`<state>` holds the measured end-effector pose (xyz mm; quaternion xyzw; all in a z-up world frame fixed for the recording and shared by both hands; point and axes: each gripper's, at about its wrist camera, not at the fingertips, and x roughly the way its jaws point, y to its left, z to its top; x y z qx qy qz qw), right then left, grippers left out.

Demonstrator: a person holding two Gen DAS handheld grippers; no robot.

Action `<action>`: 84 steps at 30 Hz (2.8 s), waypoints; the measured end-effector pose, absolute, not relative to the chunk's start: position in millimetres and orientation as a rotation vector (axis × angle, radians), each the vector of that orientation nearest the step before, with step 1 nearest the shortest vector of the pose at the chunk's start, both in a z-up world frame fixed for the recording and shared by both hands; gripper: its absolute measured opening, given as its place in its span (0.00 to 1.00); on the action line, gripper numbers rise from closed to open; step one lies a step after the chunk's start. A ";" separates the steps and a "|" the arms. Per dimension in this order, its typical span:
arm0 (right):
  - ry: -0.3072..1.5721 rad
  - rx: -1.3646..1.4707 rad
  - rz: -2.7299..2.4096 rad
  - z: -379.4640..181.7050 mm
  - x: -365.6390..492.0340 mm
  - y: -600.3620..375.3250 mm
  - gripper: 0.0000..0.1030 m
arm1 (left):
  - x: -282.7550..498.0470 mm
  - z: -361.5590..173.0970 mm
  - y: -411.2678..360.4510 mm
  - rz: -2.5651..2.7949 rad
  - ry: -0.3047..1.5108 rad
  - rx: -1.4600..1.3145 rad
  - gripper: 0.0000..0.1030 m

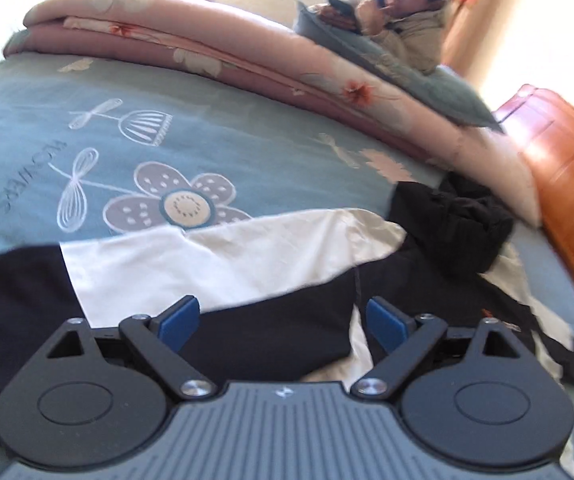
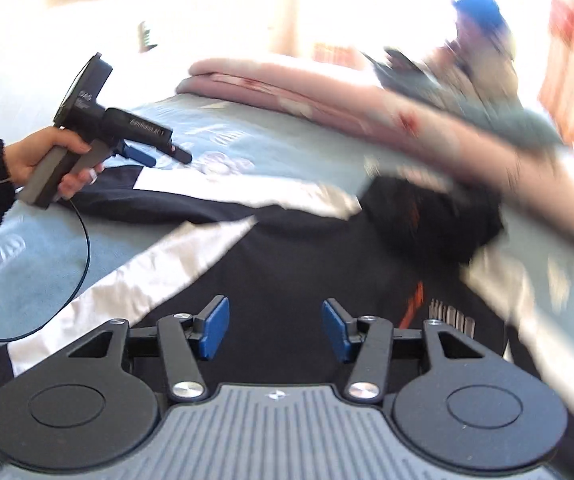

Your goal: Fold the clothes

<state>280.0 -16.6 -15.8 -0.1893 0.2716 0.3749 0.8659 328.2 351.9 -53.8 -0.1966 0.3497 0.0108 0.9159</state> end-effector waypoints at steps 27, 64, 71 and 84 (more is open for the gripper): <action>0.677 -0.498 0.971 -129.6 370.5 210.2 0.30 | 283.7 -110.4 399.0 -0.055 0.468 -0.566 0.88; 0.730 -0.564 1.057 -142.1 379.8 235.1 0.25 | 198.4 -96.0 456.2 0.370 0.416 -0.584 0.88; 0.693 -0.511 1.093 -124.0 353.8 213.6 0.27 | 143.6 -100.9 514.8 0.758 0.392 -0.672 0.88; 0.672 -0.487 1.113 -123.3 332.3 203.2 0.37 | 111.2 -118.5 580.0 0.868 0.367 -0.823 0.86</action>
